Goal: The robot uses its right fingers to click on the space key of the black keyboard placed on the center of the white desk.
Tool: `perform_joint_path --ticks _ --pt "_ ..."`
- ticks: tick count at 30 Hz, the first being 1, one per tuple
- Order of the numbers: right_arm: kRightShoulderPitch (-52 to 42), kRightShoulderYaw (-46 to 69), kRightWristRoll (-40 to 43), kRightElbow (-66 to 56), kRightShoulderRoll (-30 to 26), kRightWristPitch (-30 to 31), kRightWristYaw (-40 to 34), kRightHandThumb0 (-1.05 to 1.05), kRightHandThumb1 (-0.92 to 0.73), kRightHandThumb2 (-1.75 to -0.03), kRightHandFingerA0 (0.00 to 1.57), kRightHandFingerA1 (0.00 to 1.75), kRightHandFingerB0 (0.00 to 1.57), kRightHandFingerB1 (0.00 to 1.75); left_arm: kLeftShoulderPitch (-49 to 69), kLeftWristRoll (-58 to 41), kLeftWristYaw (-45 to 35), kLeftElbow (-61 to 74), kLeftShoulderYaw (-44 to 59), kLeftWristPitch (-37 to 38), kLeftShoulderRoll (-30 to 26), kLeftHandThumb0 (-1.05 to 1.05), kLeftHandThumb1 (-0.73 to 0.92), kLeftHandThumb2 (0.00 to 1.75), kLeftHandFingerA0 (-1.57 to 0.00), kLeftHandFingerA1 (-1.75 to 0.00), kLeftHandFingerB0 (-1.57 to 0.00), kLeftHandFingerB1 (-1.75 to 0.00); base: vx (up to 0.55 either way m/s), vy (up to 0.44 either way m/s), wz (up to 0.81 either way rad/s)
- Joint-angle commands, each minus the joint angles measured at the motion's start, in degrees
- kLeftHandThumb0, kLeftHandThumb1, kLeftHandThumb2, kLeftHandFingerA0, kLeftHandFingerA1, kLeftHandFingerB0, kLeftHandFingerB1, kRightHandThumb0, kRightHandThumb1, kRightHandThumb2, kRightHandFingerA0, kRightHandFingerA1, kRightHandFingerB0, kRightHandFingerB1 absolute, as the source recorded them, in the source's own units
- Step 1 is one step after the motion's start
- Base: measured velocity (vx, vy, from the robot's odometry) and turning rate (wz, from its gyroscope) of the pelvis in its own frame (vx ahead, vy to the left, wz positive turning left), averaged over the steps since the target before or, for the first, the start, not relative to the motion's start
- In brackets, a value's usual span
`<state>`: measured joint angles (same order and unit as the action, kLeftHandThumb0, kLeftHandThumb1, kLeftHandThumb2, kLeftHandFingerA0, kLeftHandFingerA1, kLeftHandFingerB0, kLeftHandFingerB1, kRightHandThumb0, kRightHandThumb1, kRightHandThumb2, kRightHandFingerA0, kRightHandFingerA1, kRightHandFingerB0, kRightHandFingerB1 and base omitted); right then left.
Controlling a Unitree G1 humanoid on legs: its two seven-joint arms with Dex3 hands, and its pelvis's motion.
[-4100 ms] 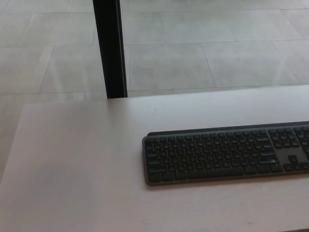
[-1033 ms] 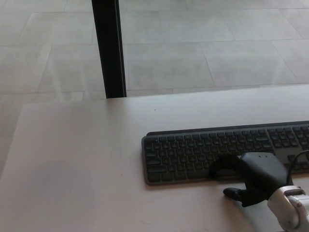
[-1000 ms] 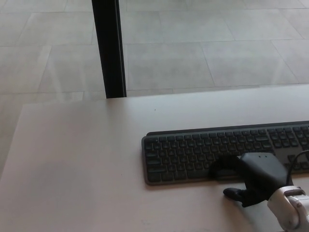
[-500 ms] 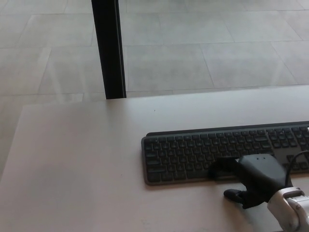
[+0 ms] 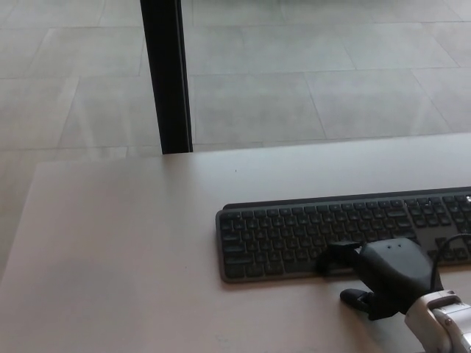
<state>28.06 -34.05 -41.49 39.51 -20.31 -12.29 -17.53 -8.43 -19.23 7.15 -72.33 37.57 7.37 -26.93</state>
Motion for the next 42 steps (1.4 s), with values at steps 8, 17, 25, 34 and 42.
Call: perform_joint_path --ticks 8,17,25,34,42 --pt "-1.0 -5.2 -5.9 4.5 -2.5 0.6 2.2 -0.31 -0.61 -0.62 0.72 1.47 0.67 0.45 -0.5 -0.8 0.3 -0.1 0.4 1.4 -1.2 -0.41 0.53 0.56 -0.78 -0.87 -0.80 -0.60 0.00 0.000 0.00" --pt "0.4 -7.2 -6.2 3.3 -4.4 0.0 3.8 -0.31 -0.63 -0.63 0.69 1.50 0.67 0.44 0.0 -0.6 0.1 0.0 0.0 1.7 -0.9 -0.42 0.54 0.56 -0.78 -0.87 -0.81 -0.60 0.00 0.000 0.00" --pt "0.8 -7.6 -6.5 2.4 -4.7 -1.7 2.5 -0.29 -0.64 -0.61 0.74 1.53 0.69 0.46 0.1 -0.4 0.5 -0.1 -0.2 1.7 -1.0 -0.43 0.53 0.56 -0.81 -0.91 -0.80 -0.59 0.00 0.000 0.00" --pt "0.9 -5.5 -4.3 0.1 -5.1 -1.6 3.6 -0.29 -0.61 -0.63 0.74 1.55 0.69 0.47 0.3 -0.2 0.6 -0.3 -0.3 1.9 -1.2 -0.44 0.53 0.56 -0.81 -0.88 -0.81 -0.58 0.00 0.000 0.00" --pt "0.3 11.9 15.6 -5.9 -0.1 -0.6 11.2 -0.27 -0.61 -0.60 0.82 1.39 0.67 0.45 0.5 0.1 1.1 -0.3 -0.7 1.7 -1.2 -0.45 0.42 0.87 -0.81 -0.89 -0.76 -0.72 0.00 0.000 0.00"
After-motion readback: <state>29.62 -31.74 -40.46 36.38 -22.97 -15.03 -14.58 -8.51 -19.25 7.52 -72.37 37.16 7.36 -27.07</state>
